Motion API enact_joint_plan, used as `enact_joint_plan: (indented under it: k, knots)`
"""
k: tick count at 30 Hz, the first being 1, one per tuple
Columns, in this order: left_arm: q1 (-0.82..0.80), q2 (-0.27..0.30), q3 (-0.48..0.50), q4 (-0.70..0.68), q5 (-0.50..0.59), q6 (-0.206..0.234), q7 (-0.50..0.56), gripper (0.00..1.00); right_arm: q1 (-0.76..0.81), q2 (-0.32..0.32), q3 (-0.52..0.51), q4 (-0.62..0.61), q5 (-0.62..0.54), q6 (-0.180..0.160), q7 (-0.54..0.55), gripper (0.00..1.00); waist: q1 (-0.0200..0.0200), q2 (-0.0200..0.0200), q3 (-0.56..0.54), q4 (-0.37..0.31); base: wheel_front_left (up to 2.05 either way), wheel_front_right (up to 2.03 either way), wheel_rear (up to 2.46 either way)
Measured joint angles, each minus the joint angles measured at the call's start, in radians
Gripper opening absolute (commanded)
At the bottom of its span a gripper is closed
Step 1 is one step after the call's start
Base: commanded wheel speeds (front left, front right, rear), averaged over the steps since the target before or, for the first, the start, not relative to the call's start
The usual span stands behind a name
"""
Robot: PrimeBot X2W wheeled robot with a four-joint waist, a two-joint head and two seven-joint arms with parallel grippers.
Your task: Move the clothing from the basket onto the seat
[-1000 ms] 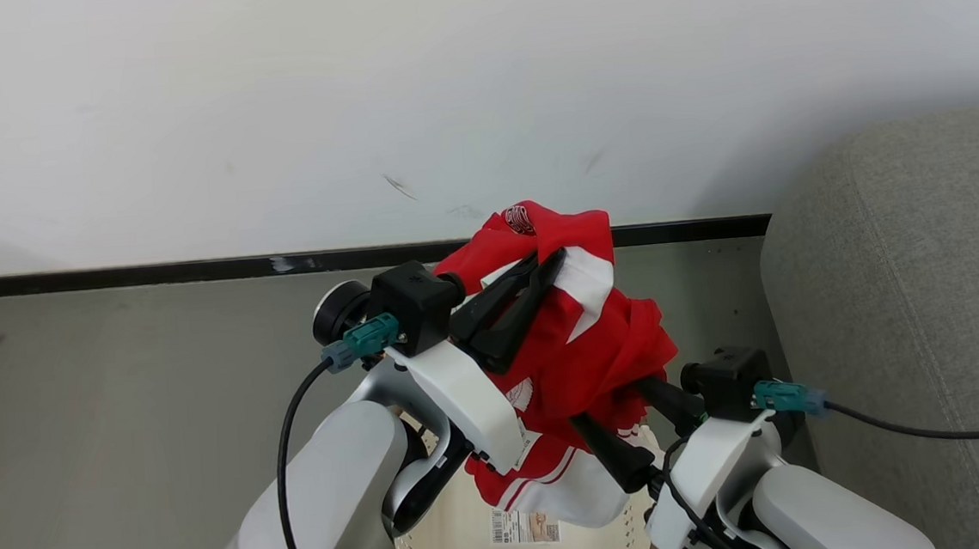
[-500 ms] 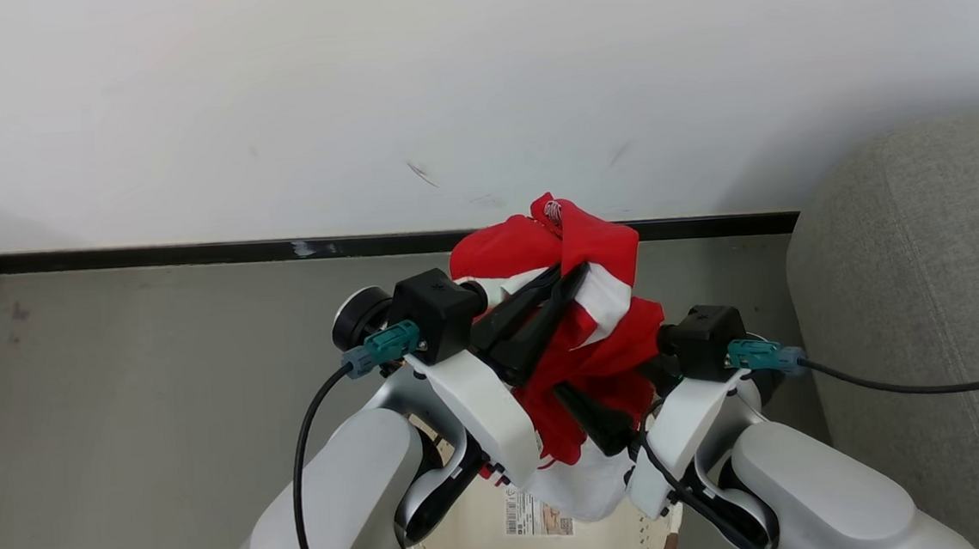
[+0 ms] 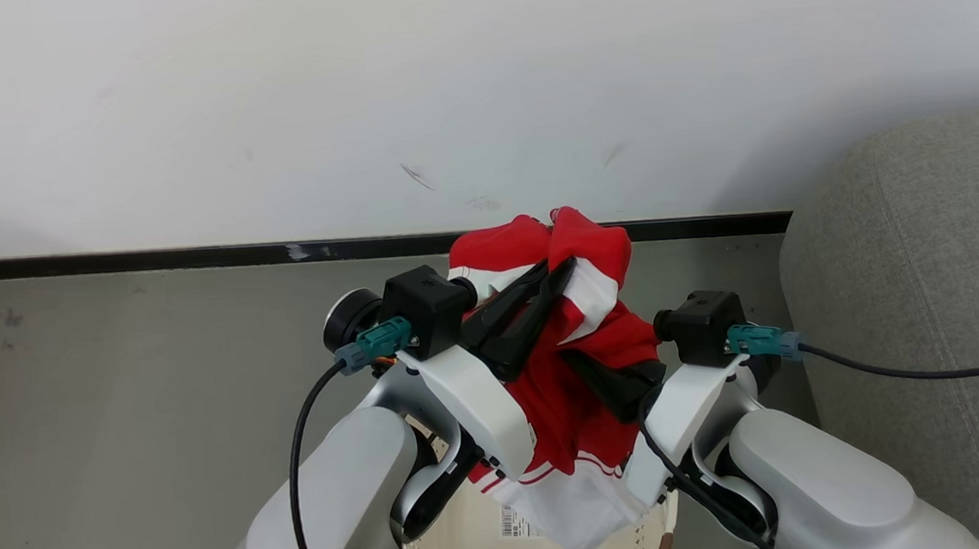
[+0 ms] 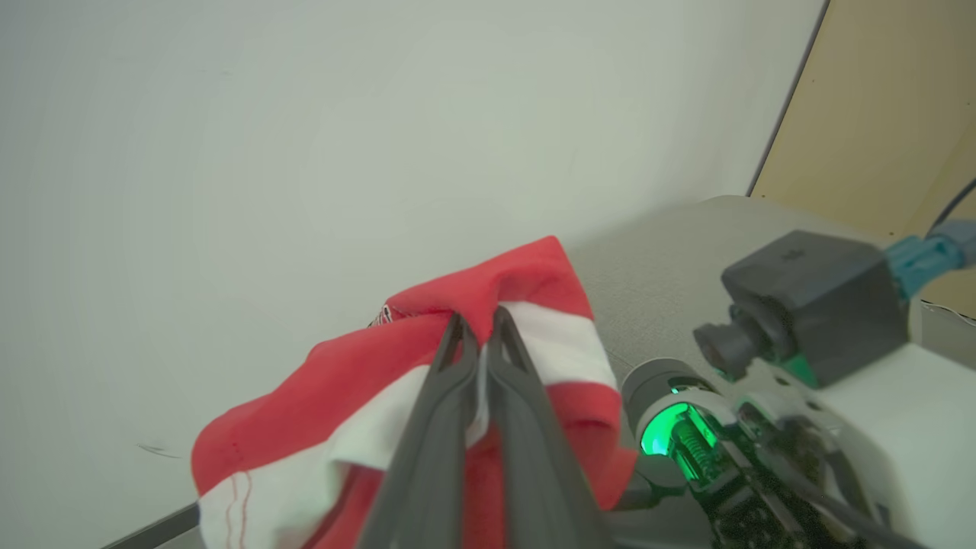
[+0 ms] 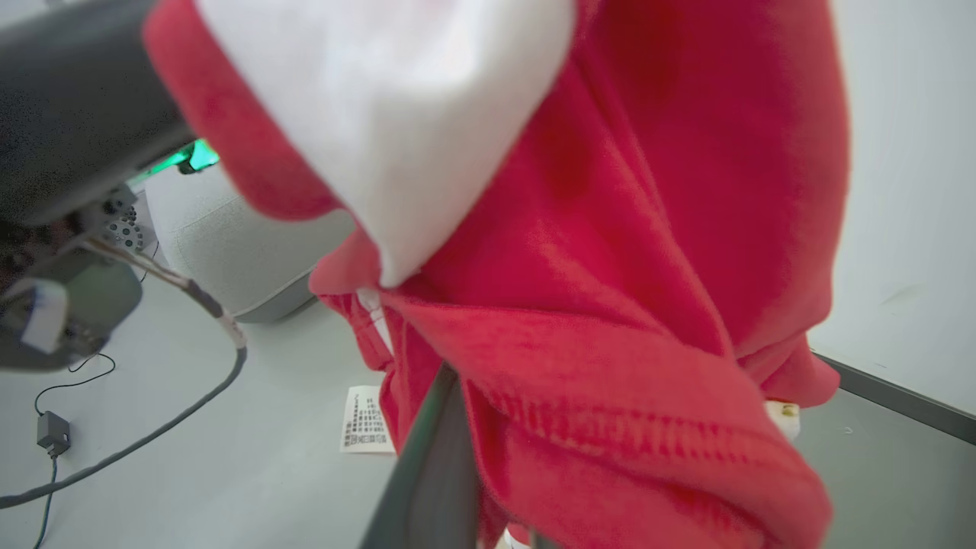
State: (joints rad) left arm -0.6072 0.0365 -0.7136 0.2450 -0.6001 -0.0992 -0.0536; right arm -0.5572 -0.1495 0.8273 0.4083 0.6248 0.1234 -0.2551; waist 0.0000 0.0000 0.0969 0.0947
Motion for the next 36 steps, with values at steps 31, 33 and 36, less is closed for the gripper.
enact_joint_plan:
  k: [31,33,36]
  knots:
    - [0.025,0.027,0.048,0.079,-0.024,0.036,0.001,1.00,0.086,-0.063,-0.104,-0.089,0.001,0.000,0.000,0.00,0.0000,0.0000,0.017,-0.059,0.00,0.00,0.00]
    - [0.025,0.029,0.052,0.083,-0.024,0.036,-0.002,1.00,0.094,-0.071,-0.118,-0.097,0.000,0.000,0.000,0.00,0.0000,0.0000,0.016,-0.062,0.00,0.00,0.00]
    - [0.027,0.032,0.056,0.085,-0.025,0.037,-0.011,1.00,0.108,-0.077,-0.140,-0.107,-0.006,0.000,0.000,0.00,0.0000,0.0000,0.014,-0.068,0.00,0.00,0.00]
